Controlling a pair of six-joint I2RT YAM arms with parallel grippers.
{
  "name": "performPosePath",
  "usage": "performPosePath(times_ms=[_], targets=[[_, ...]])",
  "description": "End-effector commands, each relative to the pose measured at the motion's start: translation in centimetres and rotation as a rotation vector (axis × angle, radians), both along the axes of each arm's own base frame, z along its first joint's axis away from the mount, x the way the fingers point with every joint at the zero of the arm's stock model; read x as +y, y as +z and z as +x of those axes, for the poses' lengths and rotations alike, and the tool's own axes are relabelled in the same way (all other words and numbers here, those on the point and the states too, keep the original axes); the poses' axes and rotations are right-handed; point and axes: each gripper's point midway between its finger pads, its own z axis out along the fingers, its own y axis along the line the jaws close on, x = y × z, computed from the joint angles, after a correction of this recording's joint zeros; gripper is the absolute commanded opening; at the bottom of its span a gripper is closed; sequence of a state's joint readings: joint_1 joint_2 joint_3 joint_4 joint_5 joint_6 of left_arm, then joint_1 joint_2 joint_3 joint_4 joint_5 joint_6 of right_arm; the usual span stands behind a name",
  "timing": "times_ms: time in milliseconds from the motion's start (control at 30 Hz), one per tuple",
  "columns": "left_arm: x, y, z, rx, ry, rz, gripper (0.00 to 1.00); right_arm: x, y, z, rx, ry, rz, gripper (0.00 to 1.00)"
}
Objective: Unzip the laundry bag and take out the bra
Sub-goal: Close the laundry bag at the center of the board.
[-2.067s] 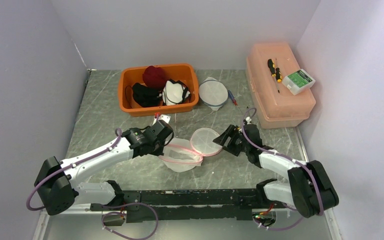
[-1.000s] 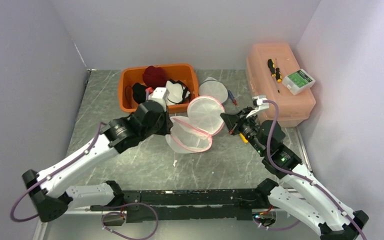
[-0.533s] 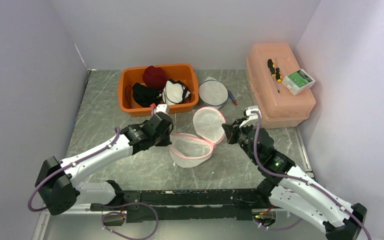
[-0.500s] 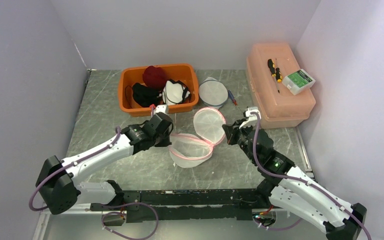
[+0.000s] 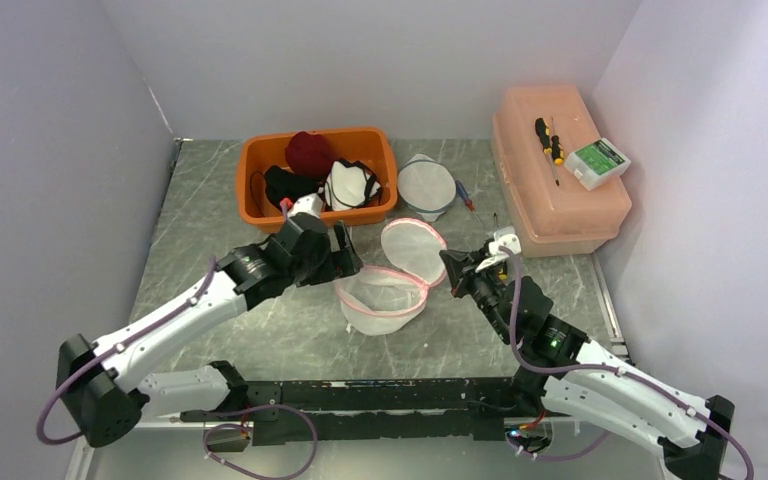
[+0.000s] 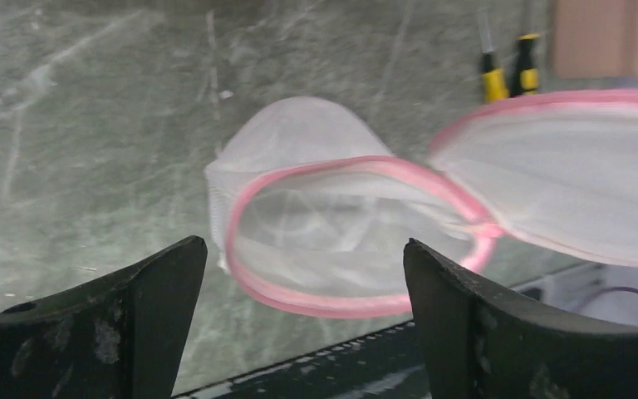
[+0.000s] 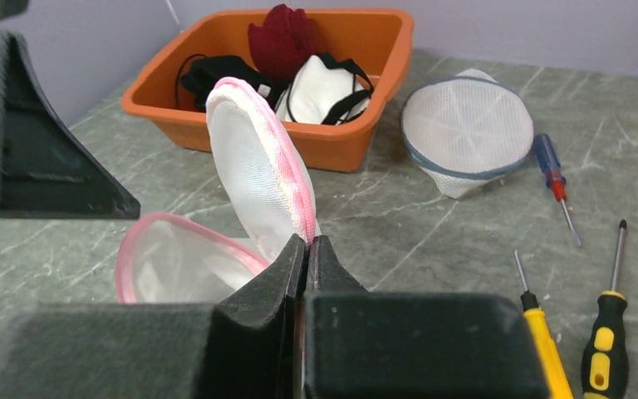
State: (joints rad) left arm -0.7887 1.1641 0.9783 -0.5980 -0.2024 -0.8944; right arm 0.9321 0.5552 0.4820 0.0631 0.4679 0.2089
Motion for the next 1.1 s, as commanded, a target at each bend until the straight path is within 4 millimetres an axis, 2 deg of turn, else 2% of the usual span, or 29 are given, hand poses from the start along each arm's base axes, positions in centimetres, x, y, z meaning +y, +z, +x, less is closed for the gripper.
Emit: performPosePath(times_ms=[0, 133, 233, 333, 400, 533, 667, 867, 1067], targets=[[-1.3, 6.3, -0.5, -0.052, 0.017, -0.22, 0.94, 0.1, 2.5, -0.2, -0.103, -0.006, 0.016, 0.0], [-2.4, 9.5, -0.9, -0.016, 0.087, -0.415, 0.94, 0.5, 2.4, -0.6, -0.122, 0.004, -0.012, 0.0], [-4.1, 11.8, -0.9, 0.034, 0.109, -0.57, 0.94, 0.7, 2.2, -0.8, -0.129, 0.001, -0.033, 0.0], [-5.8, 13.8, -0.3, 0.091, 0.134, -0.715, 0.94, 0.9, 2.1, -1.0, -0.14, -0.003, -0.052, 0.0], [-6.6, 14.5, 0.4, 0.114, 0.155, -0.746, 0.94, 1.0, 2.1, -1.2, -0.149, -0.005, -0.062, 0.0], [-7.3, 14.1, 2.5, 0.195, 0.222, -0.729, 0.94, 1.2, 1.9, -1.5, -0.159, -0.006, -0.095, 0.0], [-8.8, 13.5, 3.9, 0.26, 0.217, -0.723, 0.94, 1.5, 1.9, -2.0, -0.17, -0.016, -0.131, 0.0], [-10.3, 11.6, 3.5, 0.351, 0.17, -0.684, 0.94, 1.4, 1.6, -2.2, -0.176, -0.043, -0.163, 0.0], [-9.3, 10.1, 2.1, 0.369, 0.155, -0.646, 0.94, 1.4, 1.1, -2.2, -0.177, -0.064, -0.186, 0.0]])
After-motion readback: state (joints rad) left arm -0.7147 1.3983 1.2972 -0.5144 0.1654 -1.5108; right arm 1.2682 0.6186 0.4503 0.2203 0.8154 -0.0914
